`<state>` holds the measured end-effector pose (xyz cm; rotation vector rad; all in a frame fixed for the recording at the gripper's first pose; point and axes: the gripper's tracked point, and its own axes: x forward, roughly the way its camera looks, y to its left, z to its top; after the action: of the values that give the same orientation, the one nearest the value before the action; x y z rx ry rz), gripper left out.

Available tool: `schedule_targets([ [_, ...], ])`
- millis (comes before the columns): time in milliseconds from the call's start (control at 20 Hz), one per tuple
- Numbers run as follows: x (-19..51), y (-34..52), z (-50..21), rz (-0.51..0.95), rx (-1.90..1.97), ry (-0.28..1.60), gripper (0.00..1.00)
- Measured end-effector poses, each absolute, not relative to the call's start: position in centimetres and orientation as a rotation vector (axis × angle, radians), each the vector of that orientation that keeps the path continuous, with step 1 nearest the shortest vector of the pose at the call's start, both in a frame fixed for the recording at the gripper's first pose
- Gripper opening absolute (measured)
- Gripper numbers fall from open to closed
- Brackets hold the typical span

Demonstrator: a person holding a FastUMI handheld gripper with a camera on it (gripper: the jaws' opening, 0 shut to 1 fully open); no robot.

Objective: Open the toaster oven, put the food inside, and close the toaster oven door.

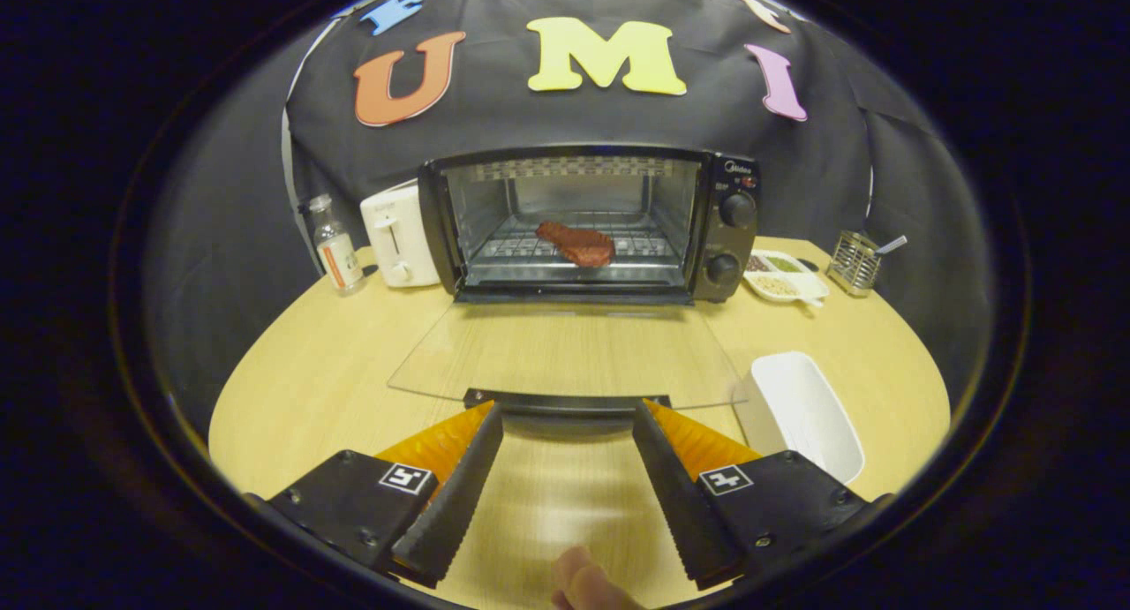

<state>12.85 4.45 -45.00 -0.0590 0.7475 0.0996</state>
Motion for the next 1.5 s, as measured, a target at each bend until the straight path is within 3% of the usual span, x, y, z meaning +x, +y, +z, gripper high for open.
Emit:
schedule_targets([
  [450,12.5,5.5,-49.1,0.039,0.011,0.865,0.95],
  [1500,19.8,7.7,-43.1,-0.008,-0.061,0.678,0.95],
])
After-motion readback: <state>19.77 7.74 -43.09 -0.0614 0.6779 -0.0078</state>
